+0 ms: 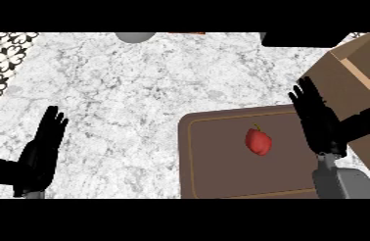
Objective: Pick the bell pepper from the tray and place it in the cardboard box
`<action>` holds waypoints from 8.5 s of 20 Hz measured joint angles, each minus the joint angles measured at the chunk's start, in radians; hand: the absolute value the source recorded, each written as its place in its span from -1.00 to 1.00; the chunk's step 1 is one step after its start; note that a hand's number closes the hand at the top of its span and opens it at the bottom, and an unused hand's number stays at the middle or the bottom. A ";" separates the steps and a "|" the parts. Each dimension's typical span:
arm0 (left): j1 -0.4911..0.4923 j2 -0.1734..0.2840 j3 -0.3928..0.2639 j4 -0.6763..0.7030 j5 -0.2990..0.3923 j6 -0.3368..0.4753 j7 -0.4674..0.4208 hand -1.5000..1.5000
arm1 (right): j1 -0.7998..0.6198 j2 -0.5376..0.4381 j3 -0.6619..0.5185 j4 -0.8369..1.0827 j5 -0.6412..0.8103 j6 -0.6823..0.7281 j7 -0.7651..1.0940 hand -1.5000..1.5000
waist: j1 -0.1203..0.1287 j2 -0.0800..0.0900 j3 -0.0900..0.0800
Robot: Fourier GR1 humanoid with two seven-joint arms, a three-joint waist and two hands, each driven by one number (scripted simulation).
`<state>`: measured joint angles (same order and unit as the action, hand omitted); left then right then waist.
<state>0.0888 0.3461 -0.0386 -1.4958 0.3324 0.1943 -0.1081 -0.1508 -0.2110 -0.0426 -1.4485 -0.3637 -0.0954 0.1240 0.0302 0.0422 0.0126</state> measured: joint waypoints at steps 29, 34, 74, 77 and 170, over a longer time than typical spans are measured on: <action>-0.306 0.143 -0.180 -0.043 -0.231 -0.182 0.010 0.00 | 0.053 -0.562 0.494 -0.742 1.126 0.297 0.710 -1.00 | -0.030 -0.042 -0.020; -0.343 0.123 -0.189 -0.021 -0.233 -0.197 0.021 0.00 | -0.081 -0.435 0.626 -0.688 1.141 0.475 0.874 -1.00 | -0.006 -0.038 -0.019; -0.304 0.069 -0.112 -0.038 -0.295 -0.256 0.024 0.00 | -0.239 0.183 0.549 -0.036 1.588 0.709 0.891 -1.00 | -0.029 -0.043 -0.013; -0.316 0.048 -0.105 -0.024 -0.313 -0.265 0.029 0.00 | -0.210 0.190 0.540 -0.028 1.610 0.702 0.872 -1.00 | -0.030 -0.043 -0.013; -0.317 -0.085 0.049 -0.042 -0.451 -0.425 0.029 0.00 | -0.603 -0.597 -0.355 0.951 1.291 0.445 -0.307 -1.00 | -0.010 -0.034 -0.011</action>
<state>-0.2279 0.2608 0.0107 -1.5378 -0.1184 -0.2308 -0.0789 -0.7538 -0.8084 -0.3971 -0.4976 0.9269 0.3494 -0.1829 0.0203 0.0079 0.0017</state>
